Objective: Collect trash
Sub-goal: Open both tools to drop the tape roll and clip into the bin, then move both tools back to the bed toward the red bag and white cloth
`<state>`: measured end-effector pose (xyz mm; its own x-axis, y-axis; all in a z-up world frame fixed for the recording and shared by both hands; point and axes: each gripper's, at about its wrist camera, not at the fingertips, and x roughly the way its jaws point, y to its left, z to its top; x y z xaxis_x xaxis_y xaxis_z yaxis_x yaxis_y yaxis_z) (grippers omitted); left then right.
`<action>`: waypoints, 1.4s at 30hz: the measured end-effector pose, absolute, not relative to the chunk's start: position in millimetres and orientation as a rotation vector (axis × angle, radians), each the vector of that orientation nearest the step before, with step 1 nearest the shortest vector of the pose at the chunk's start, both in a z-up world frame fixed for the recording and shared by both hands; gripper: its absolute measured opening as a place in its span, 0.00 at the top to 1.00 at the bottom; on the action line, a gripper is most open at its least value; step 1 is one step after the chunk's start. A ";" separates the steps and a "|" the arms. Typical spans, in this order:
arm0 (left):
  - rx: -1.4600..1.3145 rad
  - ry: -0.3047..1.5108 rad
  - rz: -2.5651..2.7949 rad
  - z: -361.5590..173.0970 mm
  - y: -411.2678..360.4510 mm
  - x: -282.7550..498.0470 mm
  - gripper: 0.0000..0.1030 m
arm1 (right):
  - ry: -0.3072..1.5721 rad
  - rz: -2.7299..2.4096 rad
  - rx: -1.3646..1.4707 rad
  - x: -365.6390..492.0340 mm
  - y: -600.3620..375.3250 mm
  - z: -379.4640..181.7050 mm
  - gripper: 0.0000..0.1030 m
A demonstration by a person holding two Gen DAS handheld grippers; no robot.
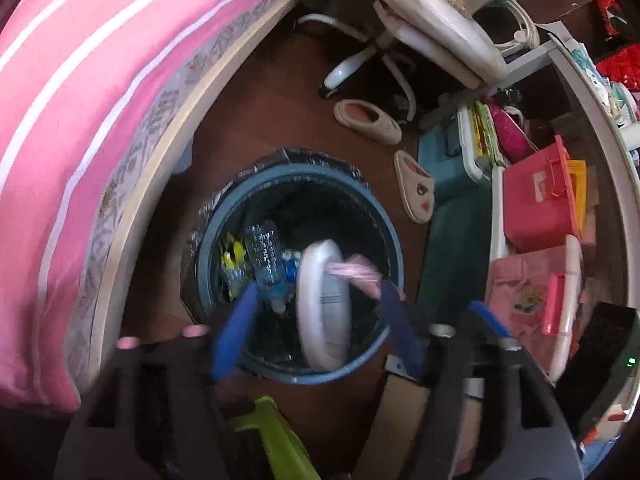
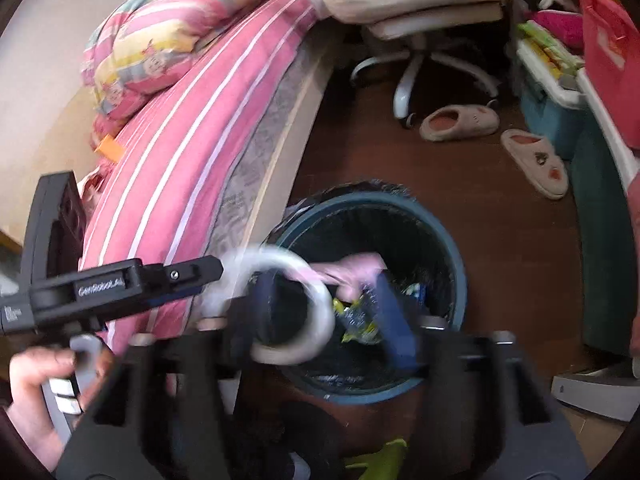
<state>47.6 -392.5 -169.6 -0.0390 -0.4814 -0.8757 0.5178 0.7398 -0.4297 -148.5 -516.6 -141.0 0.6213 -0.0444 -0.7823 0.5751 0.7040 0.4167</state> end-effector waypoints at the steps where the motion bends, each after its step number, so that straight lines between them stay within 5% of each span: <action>1: 0.030 1.392 -0.818 -169.3 -394.3 47.6 0.33 | 0.833 -0.401 0.699 -146.9 -515.5 -138.4 0.36; 3: 0.009 1.395 -0.822 -169.4 -396.1 48.1 0.26 | 0.840 -0.405 0.681 -144.3 -513.6 -135.8 0.31; 14: -0.247 1.335 -0.749 -130.6 -348.4 60.6 0.22 | 0.775 -0.331 0.549 -130.9 -480.3 -87.6 0.21; 30: -0.552 0.860 -0.695 21.0 -172.5 80.6 0.15 | 0.556 -0.034 0.251 -60.6 -345.8 49.2 0.18; 42: -0.677 0.870 -0.453 -30.3 -33.6 151.6 0.14 | 0.560 0.113 0.091 53.6 -235.7 41.3 0.18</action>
<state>151.6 -33.6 -30.3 0.5732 -0.6147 -0.5418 0.0920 0.7053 -0.7029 53.6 -235.7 41.3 0.8412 0.1318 -0.5244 -0.0824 0.9898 0.1165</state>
